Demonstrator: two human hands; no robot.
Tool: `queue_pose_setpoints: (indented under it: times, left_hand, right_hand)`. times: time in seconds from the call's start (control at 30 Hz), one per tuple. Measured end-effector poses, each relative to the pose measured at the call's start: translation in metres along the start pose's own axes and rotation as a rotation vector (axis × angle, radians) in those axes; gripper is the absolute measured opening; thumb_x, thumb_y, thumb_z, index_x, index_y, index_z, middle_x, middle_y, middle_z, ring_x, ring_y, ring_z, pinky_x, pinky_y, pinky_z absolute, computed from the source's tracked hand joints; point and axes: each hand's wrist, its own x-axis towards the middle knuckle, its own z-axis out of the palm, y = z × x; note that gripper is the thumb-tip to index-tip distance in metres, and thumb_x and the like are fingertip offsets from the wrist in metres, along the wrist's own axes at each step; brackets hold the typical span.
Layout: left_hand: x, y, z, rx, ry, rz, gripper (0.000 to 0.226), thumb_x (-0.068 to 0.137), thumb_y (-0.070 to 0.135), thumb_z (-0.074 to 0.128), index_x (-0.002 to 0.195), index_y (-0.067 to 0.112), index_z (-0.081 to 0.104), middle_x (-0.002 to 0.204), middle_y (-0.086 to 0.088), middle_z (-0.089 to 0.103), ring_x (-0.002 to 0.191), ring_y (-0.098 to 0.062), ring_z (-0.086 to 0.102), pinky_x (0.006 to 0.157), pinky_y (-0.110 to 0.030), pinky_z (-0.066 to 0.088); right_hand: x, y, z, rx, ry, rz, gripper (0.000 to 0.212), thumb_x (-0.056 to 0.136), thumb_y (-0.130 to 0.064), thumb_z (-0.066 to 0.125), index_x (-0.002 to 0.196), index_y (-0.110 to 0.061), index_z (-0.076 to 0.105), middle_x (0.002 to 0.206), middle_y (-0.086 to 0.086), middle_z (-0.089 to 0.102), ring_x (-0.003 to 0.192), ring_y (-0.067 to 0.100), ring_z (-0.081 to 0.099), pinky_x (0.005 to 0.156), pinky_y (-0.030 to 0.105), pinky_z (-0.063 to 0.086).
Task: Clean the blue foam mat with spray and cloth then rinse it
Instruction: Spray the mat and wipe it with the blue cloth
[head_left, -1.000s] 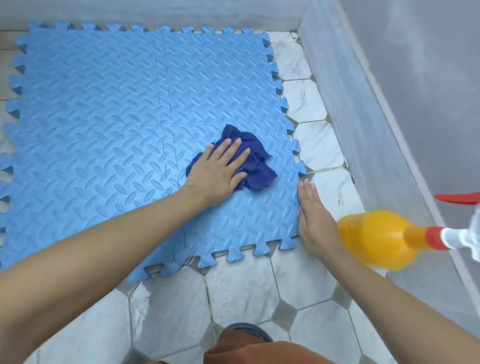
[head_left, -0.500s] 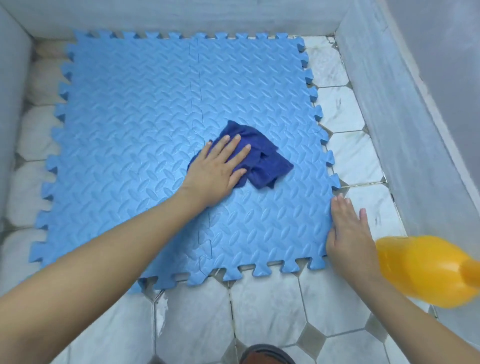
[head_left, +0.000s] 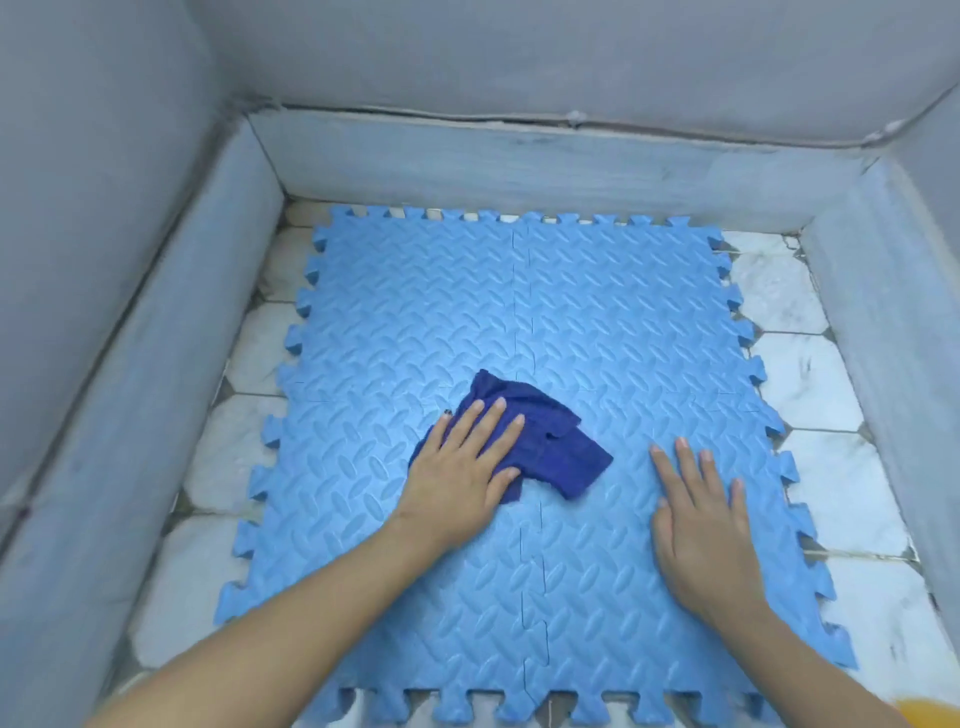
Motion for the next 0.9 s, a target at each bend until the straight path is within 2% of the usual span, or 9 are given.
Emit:
queue_pose_setpoints:
  times: [0.1,0.2,0.3,0.4,0.53,0.6,0.67,0.73,0.9]
  left_hand:
    - [0.005,-0.038,-0.016,-0.037,-0.087,-0.247,0.074,0.092,0.059,-0.010,0.152,0.026,0.019,0.160,-0.001,0.019,0.146,-0.025,0.022,0.116,-0.046,0.022]
    - [0.009,-0.048,-0.016,-0.050,-0.089,-0.214,0.084,0.073,0.065,-0.034,0.147,0.030,-0.013,0.160,0.003,-0.013,0.149,-0.022,-0.007,0.118,-0.040,-0.002]
    - [0.021,-0.054,-0.019,-0.022,-0.112,-0.159,0.087,0.068,0.066,-0.036,0.147,0.032,-0.019,0.157,0.004,-0.022,0.148,-0.022,-0.016,0.114,-0.037,-0.012]
    - [0.021,-0.061,-0.025,-0.006,-0.185,-0.099,0.089,0.066,0.070,-0.034,0.146,0.033,-0.021,0.155,0.002,-0.026,0.144,-0.021,-0.024,0.116,-0.037,-0.010]
    - [0.011,-0.055,-0.039,0.050,-0.325,-0.060,0.102,0.052,0.075,-0.040,0.143,0.031,-0.024,0.158,0.000,-0.023,0.147,-0.024,-0.017,0.119,-0.042,-0.005]
    - [0.018,-0.051,-0.061,0.076,-0.421,-0.057,0.115,0.045,0.077,-0.039,0.148,0.031,-0.017,0.160,-0.001,-0.018,0.148,-0.025,-0.014,0.119,-0.049,-0.003]
    - [0.038,-0.045,-0.105,0.117,-0.449,-0.024,0.116,0.047,0.075,-0.029,0.152,0.031,-0.006,0.161,-0.001,-0.014,0.148,-0.026,-0.013,0.117,-0.056,-0.005]
    - [0.068,-0.037,-0.167,0.177,-0.325,0.011,0.113,0.051,0.072,-0.027,0.153,0.030,-0.003,0.162,-0.003,-0.012,0.149,-0.026,-0.010,0.116,-0.056,-0.005]
    - [0.139,-0.013,-0.335,0.283,0.143,0.022,0.068,0.096,0.059,0.014,0.153,0.025,0.002,0.162,-0.006,-0.004,0.149,-0.026,0.001,0.119,-0.050,0.008]
  right_hand:
    - [0.003,0.008,-0.019,0.040,-0.156,-0.066,0.051,0.102,-0.038,0.020,0.147,-0.044,-0.003,0.157,-0.017,-0.009,0.152,0.019,0.001,0.121,0.048,0.009]
    - [0.006,0.013,-0.039,0.090,-0.338,-0.056,0.061,0.101,-0.048,0.031,0.145,-0.045,-0.011,0.153,-0.019,-0.023,0.148,0.009,-0.017,0.121,0.043,0.000]
    - [0.006,0.007,-0.034,-0.016,-0.289,-0.057,0.069,0.099,-0.055,0.028,0.143,-0.042,-0.024,0.150,-0.015,-0.034,0.139,0.006,-0.027,0.120,0.041,-0.006]
    - [-0.002,0.001,-0.025,-0.029,-0.221,-0.018,0.070,0.100,-0.054,0.026,0.141,-0.040,-0.029,0.150,-0.013,-0.036,0.138,0.006,-0.029,0.120,0.042,-0.008]
    - [-0.019,-0.008,-0.023,-0.067,-0.252,-0.016,0.073,0.099,-0.055,0.025,0.138,-0.037,-0.035,0.154,-0.010,-0.034,0.142,0.008,-0.027,0.121,0.044,-0.004]
    - [-0.013,-0.011,-0.041,-0.106,-0.317,-0.010,0.078,0.097,-0.055,0.030,0.146,-0.034,-0.027,0.160,-0.006,-0.026,0.149,0.013,-0.017,0.121,0.045,0.002]
    - [0.010,-0.020,-0.080,-0.091,-0.373,0.004,0.080,0.095,-0.062,0.032,0.156,-0.026,-0.006,0.165,0.000,-0.009,0.152,0.017,-0.003,0.122,0.045,0.007]
    - [0.045,-0.043,-0.144,-0.054,-0.199,-0.030,0.084,0.090,-0.070,0.024,0.155,-0.019,0.010,0.164,0.004,0.008,0.152,0.018,0.006,0.123,0.042,0.008]
    - [0.114,-0.130,-0.366,0.200,0.776,-0.323,0.060,0.097,-0.031,0.052,0.148,-0.004,0.035,0.158,0.014,0.030,0.149,0.026,0.021,0.121,0.040,0.011]
